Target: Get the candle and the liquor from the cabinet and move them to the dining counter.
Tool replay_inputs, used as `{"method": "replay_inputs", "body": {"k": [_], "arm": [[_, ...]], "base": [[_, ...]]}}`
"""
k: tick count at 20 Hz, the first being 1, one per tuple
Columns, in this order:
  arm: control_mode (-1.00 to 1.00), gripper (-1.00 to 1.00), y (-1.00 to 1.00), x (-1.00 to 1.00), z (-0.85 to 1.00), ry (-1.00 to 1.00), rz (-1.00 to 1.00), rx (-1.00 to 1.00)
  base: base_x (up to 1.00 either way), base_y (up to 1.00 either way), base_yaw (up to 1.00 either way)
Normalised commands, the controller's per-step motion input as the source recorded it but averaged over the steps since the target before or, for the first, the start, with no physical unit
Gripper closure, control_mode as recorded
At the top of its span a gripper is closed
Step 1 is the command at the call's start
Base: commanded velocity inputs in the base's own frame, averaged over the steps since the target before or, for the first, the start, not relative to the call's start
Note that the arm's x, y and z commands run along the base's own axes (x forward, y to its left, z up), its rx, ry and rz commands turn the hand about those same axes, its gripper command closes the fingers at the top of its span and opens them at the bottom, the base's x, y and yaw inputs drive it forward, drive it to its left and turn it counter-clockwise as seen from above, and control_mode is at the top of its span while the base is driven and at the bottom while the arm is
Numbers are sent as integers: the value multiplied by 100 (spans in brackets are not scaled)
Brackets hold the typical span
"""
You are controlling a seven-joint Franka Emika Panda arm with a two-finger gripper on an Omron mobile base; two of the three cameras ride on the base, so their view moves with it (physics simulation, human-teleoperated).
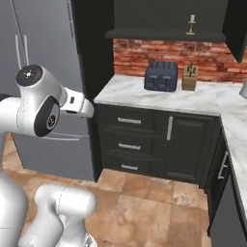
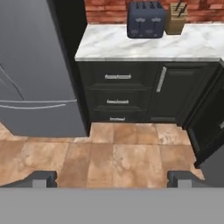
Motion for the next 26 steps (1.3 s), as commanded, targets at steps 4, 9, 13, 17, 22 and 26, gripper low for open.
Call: {"method": "replay_inputs", "body": {"k": [4, 9, 13, 17, 22, 26], "arm": [[100, -100, 0, 0, 0, 0, 0, 0], [100, -100, 0, 0, 0, 0, 0, 0], [100, -100, 0, 0, 0, 0, 0, 0], [100, -100, 0, 0, 0, 0, 0, 0], [100, -100, 0, 0, 0, 0, 0, 0], [100, -100, 0, 0, 0, 0, 0, 0]], "base": [[100, -70, 7], [100, -67, 2], [100, -41, 0], [98, -13, 0], [78, -20, -5], [65, -15, -17]]}}
